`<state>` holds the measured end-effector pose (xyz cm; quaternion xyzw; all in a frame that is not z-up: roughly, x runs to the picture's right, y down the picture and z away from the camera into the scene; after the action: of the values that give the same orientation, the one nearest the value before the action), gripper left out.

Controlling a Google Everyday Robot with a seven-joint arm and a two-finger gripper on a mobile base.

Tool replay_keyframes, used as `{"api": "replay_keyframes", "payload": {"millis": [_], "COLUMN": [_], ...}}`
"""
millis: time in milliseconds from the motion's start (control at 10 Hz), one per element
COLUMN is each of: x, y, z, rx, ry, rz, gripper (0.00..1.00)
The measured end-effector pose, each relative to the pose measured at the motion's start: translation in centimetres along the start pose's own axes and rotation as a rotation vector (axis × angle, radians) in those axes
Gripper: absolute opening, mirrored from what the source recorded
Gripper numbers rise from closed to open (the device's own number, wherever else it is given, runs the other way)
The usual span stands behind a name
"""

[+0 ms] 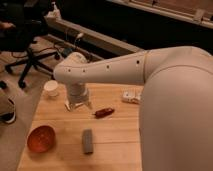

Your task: Push the ceramic bowl across the table

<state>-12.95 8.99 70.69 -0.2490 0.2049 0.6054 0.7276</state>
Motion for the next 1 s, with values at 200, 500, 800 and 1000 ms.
{"api": "replay_keyframes", "payload": {"millis": [200, 500, 800, 1000], "x": [-0.4, 1.7, 6.2, 8.3], "y": [4.0, 9.9, 15.6, 18.4], "z": [-0.7, -1.3, -0.5, -0.1], "rx": [-0.020, -0.059, -0.051, -0.027], "ry": [-0.049, -0.077, -0.073, -0.081], "rz": [-0.134, -0.333, -0.548, -0.667], "gripper": [0.65, 0.65, 0.65, 0.65]}}
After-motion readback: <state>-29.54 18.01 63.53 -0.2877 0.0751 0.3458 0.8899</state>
